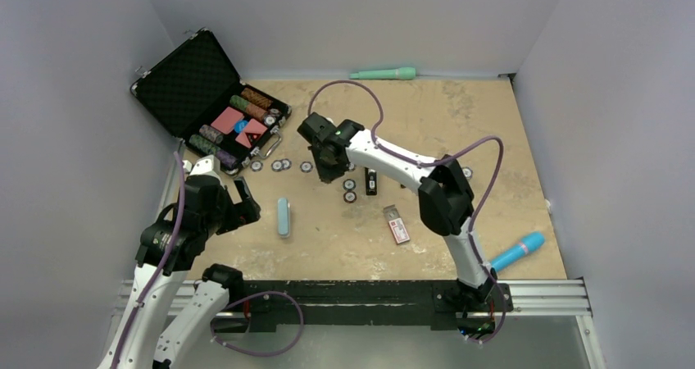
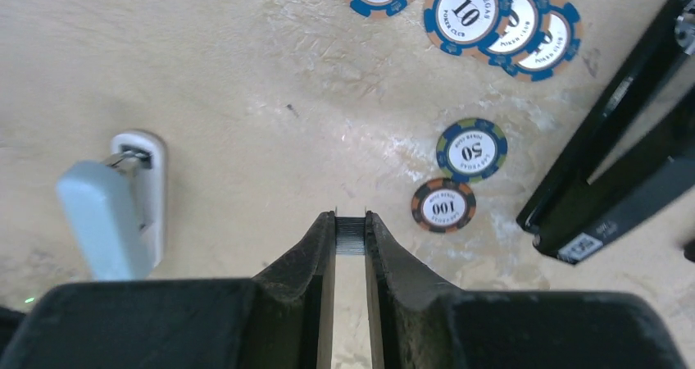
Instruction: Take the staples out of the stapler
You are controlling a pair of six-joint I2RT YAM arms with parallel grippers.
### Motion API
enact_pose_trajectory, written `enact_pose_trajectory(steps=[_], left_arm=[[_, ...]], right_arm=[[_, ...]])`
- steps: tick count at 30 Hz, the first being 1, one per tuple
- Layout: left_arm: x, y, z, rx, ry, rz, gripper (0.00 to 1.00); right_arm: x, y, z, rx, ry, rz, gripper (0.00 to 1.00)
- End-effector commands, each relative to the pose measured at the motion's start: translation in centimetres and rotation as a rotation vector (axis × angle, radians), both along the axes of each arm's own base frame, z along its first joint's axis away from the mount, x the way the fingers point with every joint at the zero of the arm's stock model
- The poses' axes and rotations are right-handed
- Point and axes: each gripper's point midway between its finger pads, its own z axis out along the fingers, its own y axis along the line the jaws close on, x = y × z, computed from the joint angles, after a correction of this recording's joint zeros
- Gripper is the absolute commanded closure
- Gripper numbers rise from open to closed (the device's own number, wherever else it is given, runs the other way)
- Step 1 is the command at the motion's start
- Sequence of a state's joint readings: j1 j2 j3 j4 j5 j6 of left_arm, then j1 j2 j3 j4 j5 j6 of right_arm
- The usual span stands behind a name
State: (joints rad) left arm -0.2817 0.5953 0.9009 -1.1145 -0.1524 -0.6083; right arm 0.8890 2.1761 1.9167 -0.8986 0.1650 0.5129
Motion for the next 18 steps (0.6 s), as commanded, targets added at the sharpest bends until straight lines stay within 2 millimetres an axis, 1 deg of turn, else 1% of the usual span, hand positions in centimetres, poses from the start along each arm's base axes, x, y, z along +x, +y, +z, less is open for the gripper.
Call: enact_pose_trajectory(steps=[1, 4, 5, 12, 16, 18], left_arm=[[0.6, 0.1, 0.3, 0.005, -0.034, -0.002, 0.00], [0.6, 0.0, 0.4, 0.003, -0.035, -0.002, 0.00], [0.6, 0.0, 0.3, 0.004, -0.033, -0.002, 0.00], [0.6, 0.0, 0.3, 0.003, -0.033, -0.003, 0.00], [0.6, 0.0, 0.3, 0.002, -0.032, -0.004, 0.00], [0.6, 0.0, 0.3, 0.001, -0.032, -0.005, 0.00]], right_arm=[[-0.3, -0.3, 6.7, 0.119, -0.048, -0.105, 0.90], [-0.7, -0.9, 8.0, 0.146, -0.049, -0.141, 0.99], [-0.9, -1.1, 8.5, 0.155, -0.051, -0.155, 1.00], [-2.1, -2.8, 10.9, 0.229, -0.043, -0.255, 1.00], [-2.9, -4.4, 11.2, 0.264, -0.016, -0.348, 1.00], [-3.4, -5.4, 11.0, 0.275, 0.007, -0.426, 1.00]])
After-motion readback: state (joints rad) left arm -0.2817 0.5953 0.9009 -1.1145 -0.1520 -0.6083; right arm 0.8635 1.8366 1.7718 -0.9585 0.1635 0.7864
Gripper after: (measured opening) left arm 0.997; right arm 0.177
